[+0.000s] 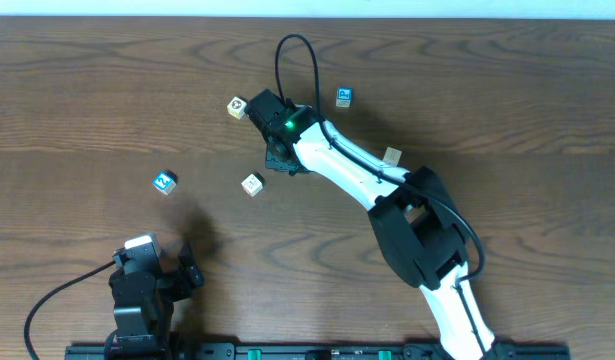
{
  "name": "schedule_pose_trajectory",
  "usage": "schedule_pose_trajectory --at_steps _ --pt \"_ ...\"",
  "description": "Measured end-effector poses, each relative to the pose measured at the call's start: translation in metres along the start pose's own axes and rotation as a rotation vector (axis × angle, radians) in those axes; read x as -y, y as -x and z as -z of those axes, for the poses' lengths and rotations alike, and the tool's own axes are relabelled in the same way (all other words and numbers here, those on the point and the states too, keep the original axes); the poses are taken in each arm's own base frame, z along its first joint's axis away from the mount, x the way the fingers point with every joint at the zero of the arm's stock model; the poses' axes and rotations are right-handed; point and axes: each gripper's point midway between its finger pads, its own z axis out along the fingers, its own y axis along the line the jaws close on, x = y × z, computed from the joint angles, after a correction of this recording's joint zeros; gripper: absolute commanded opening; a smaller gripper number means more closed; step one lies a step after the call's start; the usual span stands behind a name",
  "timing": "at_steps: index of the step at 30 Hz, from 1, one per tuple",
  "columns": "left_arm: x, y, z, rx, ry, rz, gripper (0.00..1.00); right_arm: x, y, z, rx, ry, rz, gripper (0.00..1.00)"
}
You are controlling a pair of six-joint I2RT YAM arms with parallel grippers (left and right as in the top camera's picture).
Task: Spell out Ai2
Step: 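Carry the 'A' block and lower it left of the 'I' block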
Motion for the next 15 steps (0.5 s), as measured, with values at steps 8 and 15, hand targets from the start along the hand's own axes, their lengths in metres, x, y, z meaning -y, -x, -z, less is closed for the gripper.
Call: schedule_pose_trajectory --at_steps 8,15 --pt "0.0 0.0 0.0 0.0 0.0 0.0 0.95 0.0046 0.0042 -0.0009 0.007 -0.01 0.033 0.02" --pt "0.0 0.0 0.0 0.0 0.0 0.0 0.95 0.007 0.0062 -0.0014 0.009 -0.014 0.045 0.22"
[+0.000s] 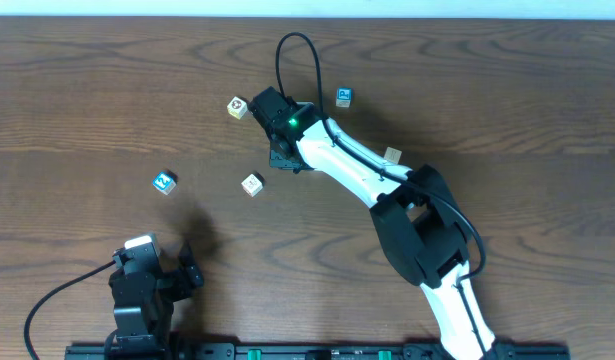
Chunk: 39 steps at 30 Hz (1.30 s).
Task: Spell out Ai2
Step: 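Carry the 'A' block and lower it left of the 'I' block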
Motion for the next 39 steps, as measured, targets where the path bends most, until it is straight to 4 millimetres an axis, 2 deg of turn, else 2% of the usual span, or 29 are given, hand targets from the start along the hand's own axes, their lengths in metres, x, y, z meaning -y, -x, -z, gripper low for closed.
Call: schedule_pose_trajectory --at_steps 4,7,20,31,33,35,39 --pt "0.0 0.0 0.0 0.0 0.0 0.0 0.95 0.0 0.0 0.0 0.0 -0.001 0.008 0.27" --pt "0.0 0.0 0.0 0.0 0.0 0.0 0.95 0.001 -0.001 0.0 -0.005 -0.006 0.015 0.35" --pt "0.0 0.0 0.0 0.0 0.0 0.0 0.96 0.002 -0.003 -0.002 -0.01 -0.011 0.019 0.42" --pt "0.0 0.0 0.0 0.0 0.0 0.0 0.95 -0.012 0.016 -0.001 0.07 0.043 0.031 0.48" --pt "0.0 0.0 0.0 0.0 0.0 0.0 0.95 -0.013 0.019 -0.001 0.083 0.046 0.032 0.49" --pt "0.0 0.0 0.0 0.0 0.0 0.0 0.95 -0.014 0.022 0.0 0.094 0.048 0.033 0.43" --pt "0.0 0.0 0.0 0.0 0.0 0.0 0.95 -0.013 0.023 0.0 0.101 0.041 0.034 0.42"
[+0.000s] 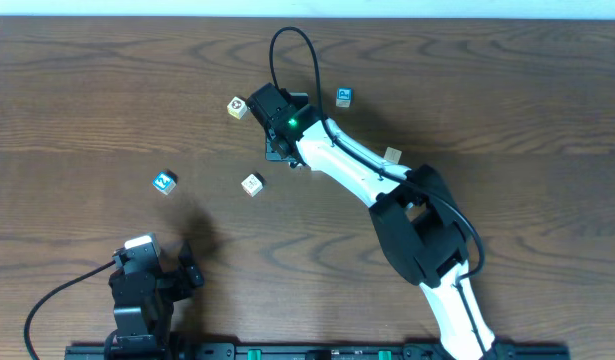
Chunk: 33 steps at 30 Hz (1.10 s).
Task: Spell out Ai2
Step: 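Carry the 'A' block and lower it left of the 'I' block, then open the right gripper and retract the right arm to rest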
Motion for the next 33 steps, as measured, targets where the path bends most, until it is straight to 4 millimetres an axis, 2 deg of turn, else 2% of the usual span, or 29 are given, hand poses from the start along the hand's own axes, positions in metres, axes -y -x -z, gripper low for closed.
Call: schedule_pose_trajectory --at_steps 15,22,24,26,28,33 --pt "0.0 0.0 0.0 0.0 0.0 0.0 0.95 0.008 -0.009 0.001 -0.037 -0.035 0.043 0.34" --pt "0.0 0.0 0.0 0.0 0.0 0.0 0.95 0.011 -0.012 0.001 -0.05 -0.045 0.056 0.39" --pt "0.0 0.0 0.0 0.0 0.0 0.0 0.96 0.012 -0.013 0.001 -0.054 -0.048 0.057 0.43" --pt "0.0 0.0 0.0 0.0 0.0 0.0 0.95 0.012 -0.013 0.001 -0.056 -0.049 0.061 0.39" --pt "0.0 0.0 0.0 0.0 0.0 0.0 0.95 0.012 -0.013 0.001 -0.056 -0.051 0.064 0.25" --pt "0.0 0.0 0.0 0.0 0.0 0.0 0.95 0.012 -0.013 0.002 -0.054 -0.052 0.061 0.26"
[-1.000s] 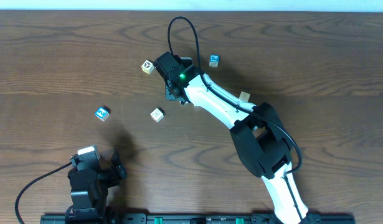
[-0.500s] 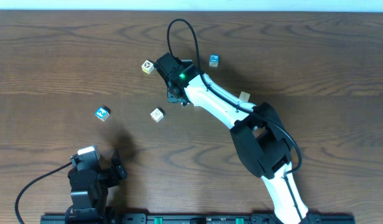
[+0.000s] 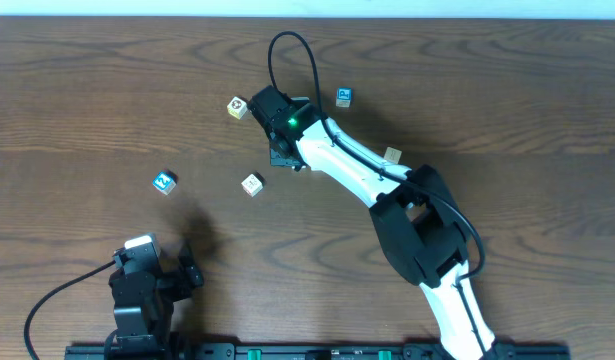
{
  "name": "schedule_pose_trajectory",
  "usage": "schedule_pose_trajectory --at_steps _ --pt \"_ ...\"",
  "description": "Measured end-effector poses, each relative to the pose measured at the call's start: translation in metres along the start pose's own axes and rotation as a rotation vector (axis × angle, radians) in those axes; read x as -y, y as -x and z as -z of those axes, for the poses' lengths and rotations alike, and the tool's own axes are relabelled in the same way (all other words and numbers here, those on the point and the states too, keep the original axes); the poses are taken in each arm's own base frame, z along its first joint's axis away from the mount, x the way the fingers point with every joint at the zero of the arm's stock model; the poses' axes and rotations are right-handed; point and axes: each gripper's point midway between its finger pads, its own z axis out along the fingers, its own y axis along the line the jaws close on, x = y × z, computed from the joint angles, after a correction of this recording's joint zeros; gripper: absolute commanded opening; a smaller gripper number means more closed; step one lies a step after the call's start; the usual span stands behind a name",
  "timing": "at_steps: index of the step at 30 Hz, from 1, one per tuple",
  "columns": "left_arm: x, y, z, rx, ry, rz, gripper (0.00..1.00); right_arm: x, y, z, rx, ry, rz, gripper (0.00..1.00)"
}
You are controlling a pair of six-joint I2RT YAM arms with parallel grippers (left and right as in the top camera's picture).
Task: Spell out Ai2
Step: 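Open the right gripper and retract the right arm to rest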
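Several letter blocks lie apart on the wooden table [image 3: 77, 90]: a cream block [image 3: 237, 107] at the back, a cream block [image 3: 251, 184] in the middle, a blue block [image 3: 165, 182] to the left and a blue block [image 3: 344, 96] at the back right. My right gripper [image 3: 284, 158] points down between the two cream blocks, right of the middle one; the wrist hides its fingers. My left gripper [image 3: 191, 270] rests low at the front left, far from every block.
A pale tan block [image 3: 392, 155] sits against the right arm's white forearm [image 3: 347, 170]. The right arm's black cable [image 3: 292, 60] loops toward the back. A black rail [image 3: 317, 352] runs along the front edge.
My right wrist has shifted slightly toward the front, with the gripper a little nearer the middle cream block. The blocks and the left arm are where they were.
My right gripper hovered just right of the middle cream block at the first two moments. It then stood a bit farther back toward the rear cream block, and now is slightly forward again. No block has changed place; the left arm stayed parked.
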Motion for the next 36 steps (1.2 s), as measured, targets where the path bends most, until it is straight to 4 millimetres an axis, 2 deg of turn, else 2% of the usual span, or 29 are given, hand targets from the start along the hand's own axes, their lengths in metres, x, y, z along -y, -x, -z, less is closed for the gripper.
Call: schedule_pose_trajectory --at_steps 5,7,16,22,23,26,28,33,36 --pt "0.0 0.0 0.0 0.0 0.0 0.0 0.95 0.001 -0.001 0.0 -0.005 -0.004 0.0 0.48" --pt "0.0 0.0 0.0 0.0 0.0 0.0 0.96 0.001 -0.001 0.0 -0.005 -0.004 0.0 0.51" --pt "0.0 0.0 0.0 0.0 0.0 0.0 0.95 -0.007 0.012 0.0 0.045 0.032 -0.015 0.54" --pt "0.0 0.0 0.0 0.0 0.0 0.0 0.95 -0.009 0.028 0.004 0.09 0.051 -0.036 0.51" --pt "0.0 0.0 0.0 0.0 0.0 0.0 0.95 -0.008 0.031 0.006 0.095 0.047 -0.039 0.48" --pt "0.0 0.0 0.0 0.0 0.0 0.0 0.95 -0.001 0.039 0.021 0.089 0.016 -0.034 0.38" --pt "0.0 0.0 0.0 0.0 0.0 0.0 0.95 0.005 0.043 0.038 0.071 -0.01 -0.024 0.35" --pt "0.0 0.0 0.0 0.0 0.0 0.0 0.95 0.021 0.045 0.088 0.029 -0.058 0.035 0.45" --pt "0.0 0.0 0.0 0.0 0.0 0.0 0.95 0.031 0.046 0.128 0.046 -0.05 0.057 0.47"
